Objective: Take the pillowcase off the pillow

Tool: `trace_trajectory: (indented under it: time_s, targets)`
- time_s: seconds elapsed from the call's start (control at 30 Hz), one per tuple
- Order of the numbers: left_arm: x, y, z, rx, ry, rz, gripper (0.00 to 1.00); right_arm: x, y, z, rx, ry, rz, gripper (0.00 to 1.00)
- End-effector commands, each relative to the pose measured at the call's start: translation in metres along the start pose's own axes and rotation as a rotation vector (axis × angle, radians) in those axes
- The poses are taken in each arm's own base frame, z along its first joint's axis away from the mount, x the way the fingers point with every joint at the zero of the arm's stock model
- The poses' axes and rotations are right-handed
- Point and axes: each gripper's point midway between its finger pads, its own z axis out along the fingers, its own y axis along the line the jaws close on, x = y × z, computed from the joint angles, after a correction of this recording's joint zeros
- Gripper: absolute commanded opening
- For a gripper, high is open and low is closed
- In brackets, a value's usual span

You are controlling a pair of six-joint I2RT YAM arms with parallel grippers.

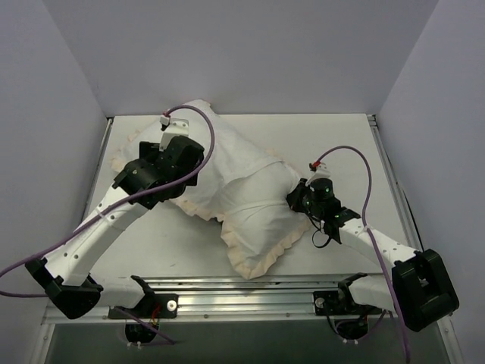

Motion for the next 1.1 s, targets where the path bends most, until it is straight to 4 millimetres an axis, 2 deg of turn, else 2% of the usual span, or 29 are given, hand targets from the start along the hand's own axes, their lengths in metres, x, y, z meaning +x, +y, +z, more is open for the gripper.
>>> trace_trajectory:
  time_s: [0.0, 0.03, 0.2, 0.23, 0.3, 0.33, 0.37, 0.4, 0.43, 0.5, 0.63, 0.7, 0.73, 0.8, 0.83, 0.9, 0.93, 1.07]
  targets:
    - [-0.018, -0.008, -0.021, 0.205, -0.082, -0.126, 0.98, 0.006, -0.001, -0.004, 0.004, 0.018, -0.023, 0.00]
    - [-0.023, -0.016, -0.035, 0.326, -0.111, -0.172, 0.98, 0.006, -0.001, -0.004, 0.004, 0.020, -0.022, 0.00]
    - [-0.038, -0.061, -0.051, 0.553, -0.113, -0.283, 0.98, -0.003, 0.000, -0.010, 0.011, -0.007, -0.024, 0.00]
    - [-0.036, -0.082, -0.054, 0.613, -0.076, -0.287, 0.99, -0.005, 0.001, -0.012, 0.011, -0.013, -0.027, 0.00]
    - [-0.047, -0.103, -0.067, 0.685, -0.081, -0.298, 0.99, -0.006, 0.000, -0.012, 0.017, -0.016, -0.028, 0.00]
    - [-0.047, -0.120, -0.068, 0.702, -0.068, -0.287, 1.00, -0.005, 0.000, -0.012, 0.016, -0.014, -0.029, 0.00]
    - [-0.050, -0.139, -0.081, 0.737, -0.085, -0.276, 1.00, -0.004, -0.001, -0.012, 0.020, -0.011, -0.027, 0.00]
    - [-0.059, -0.147, -0.091, 0.762, -0.104, -0.283, 0.95, -0.004, -0.001, -0.012, 0.020, -0.011, -0.025, 0.00]
    - [-0.057, -0.167, -0.087, 0.765, -0.087, -0.263, 0.94, -0.003, -0.001, -0.011, 0.019, -0.009, -0.021, 0.00]
    - [-0.056, -0.187, -0.088, 0.761, -0.074, -0.250, 0.91, -0.003, 0.000, -0.011, 0.014, -0.013, -0.018, 0.00]
    - [-0.045, -0.231, -0.055, 0.699, -0.028, -0.225, 0.88, -0.007, 0.001, -0.012, 0.014, -0.027, -0.009, 0.00]
    - [-0.043, -0.243, -0.047, 0.683, -0.017, -0.208, 0.88, -0.009, 0.001, -0.012, 0.016, -0.038, -0.003, 0.00]
    - [-0.033, -0.256, -0.034, 0.663, 0.008, -0.179, 0.88, -0.010, 0.001, -0.012, 0.014, -0.044, -0.001, 0.00]
    - [-0.029, -0.265, -0.024, 0.634, 0.023, -0.158, 0.88, -0.009, 0.001, -0.011, 0.010, -0.047, 0.008, 0.00]
    - [-0.018, -0.274, -0.011, 0.599, 0.047, -0.123, 0.89, -0.008, 0.001, -0.011, 0.011, -0.044, 0.011, 0.00]
    - [-0.016, -0.277, -0.004, 0.567, 0.059, -0.098, 0.91, -0.005, 0.000, -0.010, 0.009, -0.041, 0.017, 0.00]
    - [-0.007, -0.281, 0.005, 0.543, 0.075, -0.072, 0.93, -0.003, 0.000, -0.009, 0.010, -0.036, 0.018, 0.00]
    - [0.016, -0.296, 0.019, 0.533, 0.125, -0.031, 1.00, 0.001, -0.002, -0.007, 0.011, -0.032, 0.020, 0.00]
